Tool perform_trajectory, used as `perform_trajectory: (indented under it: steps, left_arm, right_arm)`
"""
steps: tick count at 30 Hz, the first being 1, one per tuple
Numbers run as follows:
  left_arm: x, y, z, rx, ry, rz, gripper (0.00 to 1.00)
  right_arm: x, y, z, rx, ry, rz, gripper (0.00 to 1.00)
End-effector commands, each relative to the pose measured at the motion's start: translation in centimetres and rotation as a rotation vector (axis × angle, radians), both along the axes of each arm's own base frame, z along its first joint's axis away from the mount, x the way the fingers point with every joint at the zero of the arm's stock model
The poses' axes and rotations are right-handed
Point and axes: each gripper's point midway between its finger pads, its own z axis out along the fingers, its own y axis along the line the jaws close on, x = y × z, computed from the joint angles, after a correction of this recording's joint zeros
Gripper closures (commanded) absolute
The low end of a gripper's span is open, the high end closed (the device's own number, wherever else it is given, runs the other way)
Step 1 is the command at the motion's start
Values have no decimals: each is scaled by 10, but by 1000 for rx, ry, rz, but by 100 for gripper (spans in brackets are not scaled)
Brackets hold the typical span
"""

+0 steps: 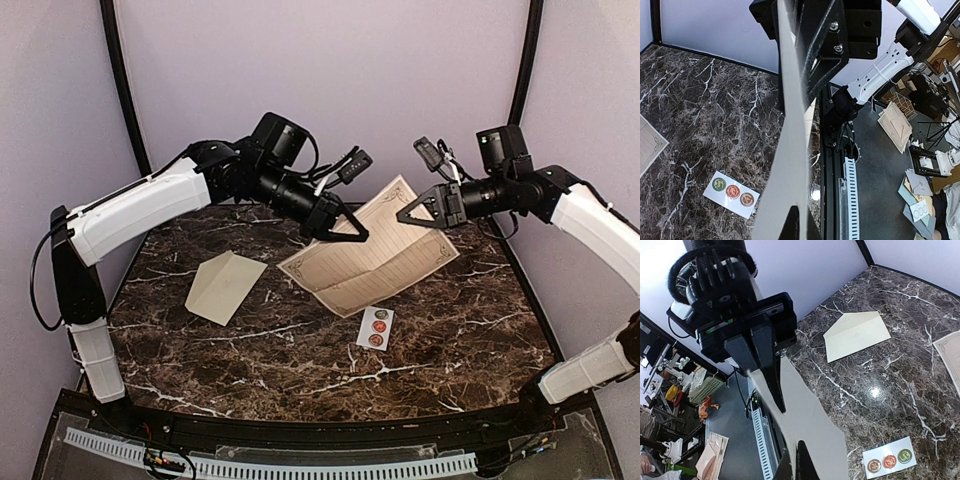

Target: Place the letter into the envelope and seal it

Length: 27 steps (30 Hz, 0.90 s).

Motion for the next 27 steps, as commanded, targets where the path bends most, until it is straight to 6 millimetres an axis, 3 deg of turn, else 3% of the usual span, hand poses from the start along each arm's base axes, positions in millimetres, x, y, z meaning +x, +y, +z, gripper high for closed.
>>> perform_trajectory:
  steps: [1, 2, 3, 6, 7, 8, 10, 13, 15, 20, 27]
  left_arm:
    - [-8, 4, 27, -85, 1, 16, 100]
    - [-7, 5, 23, -88, 8, 29, 100]
    - [-4, 5, 41, -141, -23, 61, 100]
    - [3, 9, 57, -228, -70, 129, 100]
    - [0, 16, 71, -263, -71, 146, 100]
    - [3, 17, 76, -301, -87, 165, 100]
    - [-2, 33, 108, -407, -111, 191, 100]
    - [-2, 47, 135, -501, -94, 227, 100]
    - [0, 54, 149, -541, -86, 248, 100]
    - [5, 61, 165, -592, -57, 271, 100]
    - [3, 60, 175, -645, -50, 247, 100]
  right_arm:
    - [16, -1, 15, 19, -55, -90, 97]
    - [17, -2, 19, 31, -61, -98, 91]
    - [20, -3, 25, 48, -80, -115, 80]
    - [28, -17, 48, 113, -145, -203, 36]
    - [30, -26, 59, 145, -172, -241, 24]
    - [27, -37, 74, 188, -205, -269, 13]
    - [29, -62, 92, 254, -246, -327, 2]
    - [23, -76, 109, 319, -287, -336, 1]
    - [22, -78, 109, 332, -294, -334, 1]
    - [26, -79, 94, 365, -293, -345, 1]
    - [17, -77, 58, 423, -278, -312, 2]
